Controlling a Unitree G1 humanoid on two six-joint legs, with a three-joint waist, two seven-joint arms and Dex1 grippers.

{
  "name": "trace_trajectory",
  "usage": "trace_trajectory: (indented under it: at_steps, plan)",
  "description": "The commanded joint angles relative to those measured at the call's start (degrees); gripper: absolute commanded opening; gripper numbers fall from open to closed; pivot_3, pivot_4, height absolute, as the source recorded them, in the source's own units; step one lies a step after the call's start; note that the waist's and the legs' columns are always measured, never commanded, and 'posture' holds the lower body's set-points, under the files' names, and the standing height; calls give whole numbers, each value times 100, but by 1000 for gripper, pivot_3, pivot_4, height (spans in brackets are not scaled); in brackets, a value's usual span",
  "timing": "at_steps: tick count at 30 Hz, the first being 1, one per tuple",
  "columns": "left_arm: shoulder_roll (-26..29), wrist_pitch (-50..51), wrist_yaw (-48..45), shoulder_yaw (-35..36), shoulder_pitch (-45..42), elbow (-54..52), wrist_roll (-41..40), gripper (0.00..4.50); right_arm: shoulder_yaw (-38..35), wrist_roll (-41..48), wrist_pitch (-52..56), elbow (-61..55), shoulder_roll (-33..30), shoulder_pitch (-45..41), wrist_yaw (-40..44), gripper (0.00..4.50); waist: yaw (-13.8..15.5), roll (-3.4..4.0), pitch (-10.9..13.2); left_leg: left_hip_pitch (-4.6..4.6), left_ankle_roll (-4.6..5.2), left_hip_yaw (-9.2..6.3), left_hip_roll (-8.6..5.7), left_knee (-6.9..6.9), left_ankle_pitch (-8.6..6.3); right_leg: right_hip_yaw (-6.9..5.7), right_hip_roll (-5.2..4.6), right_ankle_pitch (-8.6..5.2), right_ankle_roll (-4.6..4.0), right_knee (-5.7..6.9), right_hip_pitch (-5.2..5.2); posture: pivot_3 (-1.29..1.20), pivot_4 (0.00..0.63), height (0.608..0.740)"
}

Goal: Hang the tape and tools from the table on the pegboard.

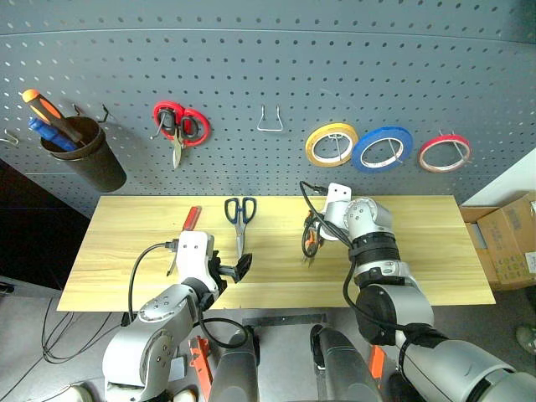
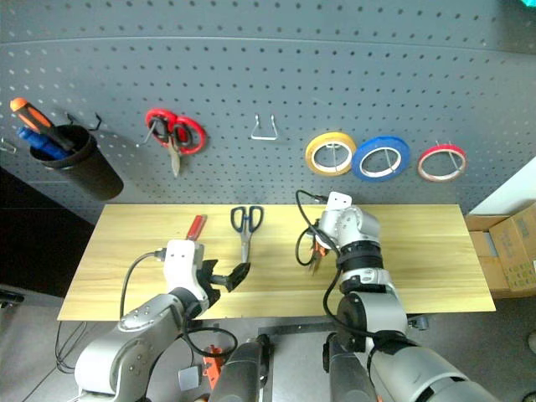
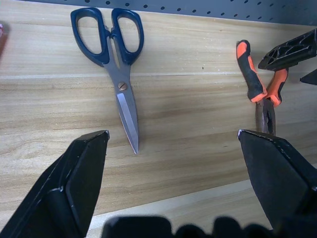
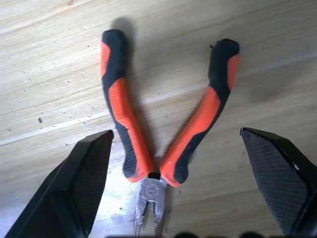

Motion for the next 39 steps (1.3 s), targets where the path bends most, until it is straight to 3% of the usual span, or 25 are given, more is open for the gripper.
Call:
trace_trajectory:
  at_steps: [1, 39]
  plan:
    - [36, -40, 15, 81, 15, -181, -57, 4500, 122, 221, -191, -100, 1601, 40, -100, 4471, 0, 0, 0, 0, 0, 0, 0, 0, 0, 0, 0, 0, 0, 0, 0, 229, 299, 740]
    - [86, -6, 48, 147, 137, -254, -64, 4500, 1068, 933, -301, -326, 1735, 1343, -748, 4471, 49, 8, 25, -12, 0, -59, 3, -36, 0, -65, 0, -30, -29, -1, -2, 248, 318, 740]
